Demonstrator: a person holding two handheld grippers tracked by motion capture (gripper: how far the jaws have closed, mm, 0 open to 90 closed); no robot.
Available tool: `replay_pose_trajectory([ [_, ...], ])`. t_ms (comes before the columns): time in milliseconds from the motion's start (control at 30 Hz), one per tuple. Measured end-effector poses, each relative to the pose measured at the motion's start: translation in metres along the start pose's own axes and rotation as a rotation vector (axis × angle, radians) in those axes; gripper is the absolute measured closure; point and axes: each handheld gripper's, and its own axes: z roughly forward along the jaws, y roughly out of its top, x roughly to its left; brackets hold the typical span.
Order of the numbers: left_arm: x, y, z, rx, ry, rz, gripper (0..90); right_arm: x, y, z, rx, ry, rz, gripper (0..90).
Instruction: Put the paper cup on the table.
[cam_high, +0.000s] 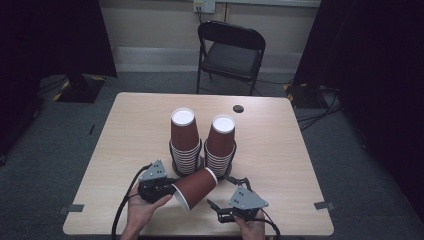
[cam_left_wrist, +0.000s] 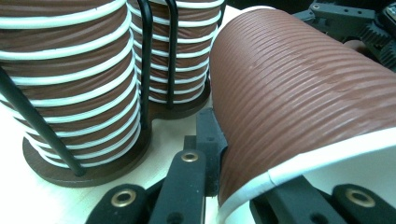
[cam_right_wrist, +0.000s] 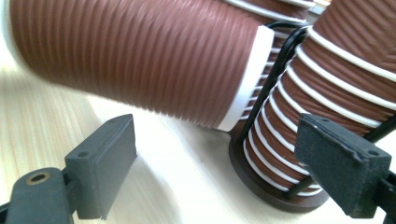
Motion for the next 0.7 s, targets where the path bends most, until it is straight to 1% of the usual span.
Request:
replay_pose_trajectory([
  [33,0.0,0.001,0.001,0.009,-0.007,0.001,86.0,0.0,0.0,0.0,0.009,0.001,-0.009,12.3],
  [100,0.001,0.003,0.003,0.028,-0.016,-0.001,86.0,0.001,0.001,0.003,0.029,-0.014,-0.03,12.1],
  [133,0.001,0.004,0.004,0.035,-0.022,-0.004,86.0,0.0,0.001,0.004,0.039,-0.009,-0.046,11.9],
  [167,0.001,0.004,0.004,0.035,-0.022,-0.004,86.0,0.0,0.001,0.004,0.039,-0.009,-0.046,11.9],
  [200,0.002,0.005,0.006,0.056,-0.025,0.002,86.0,0.001,0.001,0.008,0.057,-0.022,-0.103,11.1],
  [267,0.004,0.006,0.008,0.075,-0.027,0.007,85.9,0.002,0.002,0.01,0.064,-0.021,-0.147,11.3],
  [300,0.004,0.006,0.008,0.075,-0.027,0.007,85.9,0.003,0.003,0.011,0.066,-0.03,-0.179,11.4],
  [333,0.003,0.006,0.009,0.072,-0.018,0.001,85.9,0.005,0.003,0.012,0.066,-0.035,-0.201,11.4],
  [367,0.003,0.006,0.009,0.072,-0.018,0.001,85.8,0.005,0.003,0.012,0.066,-0.035,-0.201,11.4],
  [400,0.002,0.007,0.009,0.08,-0.026,-0.003,85.8,0.008,0.004,0.014,0.076,-0.041,-0.246,11.5],
  [467,0.002,0.009,0.01,0.107,-0.026,0.002,85.8,0.01,0.005,0.015,0.071,-0.048,-0.263,11.5],
  [533,0.002,0.01,0.011,0.12,-0.034,0.001,85.8,0.012,0.006,0.015,0.074,-0.064,-0.277,11.4],
  [567,0.002,0.01,0.011,0.12,-0.034,0.001,85.8,0.012,0.006,0.015,0.073,-0.061,-0.277,11.6],
  [633,0.003,0.012,0.012,0.131,-0.037,-0.001,85.9,0.013,0.006,0.016,0.081,-0.073,-0.281,11.6],
  [667,0.002,0.013,0.013,0.148,-0.039,0.005,85.9,0.014,0.007,0.016,0.084,-0.076,-0.291,11.6],
  [700,0.002,0.013,0.013,0.148,-0.039,0.005,85.9,0.015,0.007,0.017,0.091,-0.071,-0.3,11.5],
])
